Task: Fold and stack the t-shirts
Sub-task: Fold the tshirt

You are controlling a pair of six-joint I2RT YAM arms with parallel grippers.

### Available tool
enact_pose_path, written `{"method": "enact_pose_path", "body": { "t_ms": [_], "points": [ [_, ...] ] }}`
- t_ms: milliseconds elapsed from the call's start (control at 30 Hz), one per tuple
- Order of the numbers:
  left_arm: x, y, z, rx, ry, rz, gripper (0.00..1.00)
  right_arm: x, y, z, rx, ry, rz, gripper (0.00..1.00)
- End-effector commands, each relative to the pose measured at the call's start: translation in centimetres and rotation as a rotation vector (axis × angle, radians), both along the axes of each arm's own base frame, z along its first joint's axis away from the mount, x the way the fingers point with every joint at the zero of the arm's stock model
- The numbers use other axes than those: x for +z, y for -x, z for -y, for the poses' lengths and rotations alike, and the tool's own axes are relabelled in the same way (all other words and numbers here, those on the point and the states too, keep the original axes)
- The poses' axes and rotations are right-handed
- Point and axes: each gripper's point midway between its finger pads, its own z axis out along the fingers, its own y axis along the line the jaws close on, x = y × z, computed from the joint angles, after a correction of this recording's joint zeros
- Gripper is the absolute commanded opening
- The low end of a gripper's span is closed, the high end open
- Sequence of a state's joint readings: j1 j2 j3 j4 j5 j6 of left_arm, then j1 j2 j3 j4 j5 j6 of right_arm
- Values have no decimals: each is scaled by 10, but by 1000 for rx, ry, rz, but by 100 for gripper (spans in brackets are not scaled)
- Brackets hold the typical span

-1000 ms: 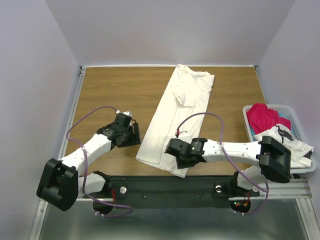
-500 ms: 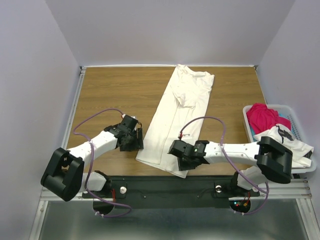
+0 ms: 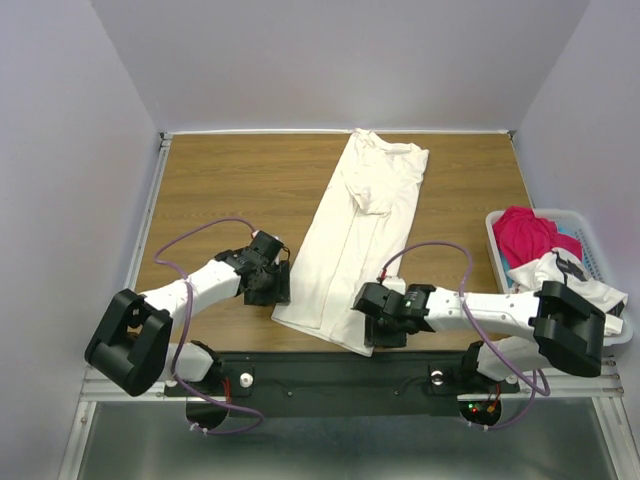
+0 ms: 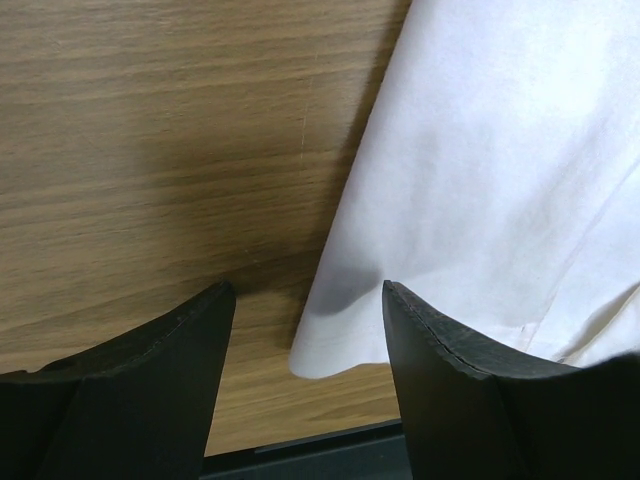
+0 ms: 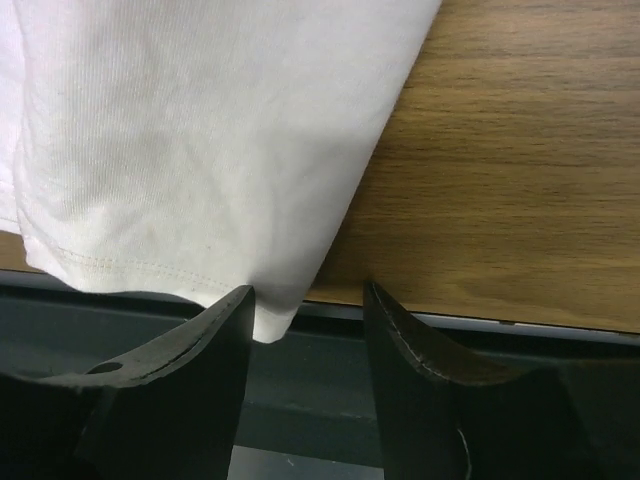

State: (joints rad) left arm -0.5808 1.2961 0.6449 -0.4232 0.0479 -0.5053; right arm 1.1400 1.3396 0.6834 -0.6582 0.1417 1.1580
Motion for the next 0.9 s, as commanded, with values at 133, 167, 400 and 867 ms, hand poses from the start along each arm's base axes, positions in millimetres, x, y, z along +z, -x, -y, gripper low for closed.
{"method": "enact_pose_path", "body": {
  "t_ms": [133,167,400,867],
  "points": [
    [-1,8,8,-51,-12,-39,66,-1,-8,-13,-44,6,1,54],
    [-1,8,9,-54,-10,-38,64,-1,-9,-16,-43,2,-1,54],
    [-3,11,12,-75,-9,-43,47,-11,-9,-25,-27,22,-27,51],
    [22,7,20,-47,64,21,0,3,-4,-22,12,-25,-19,1]
  ]
}}
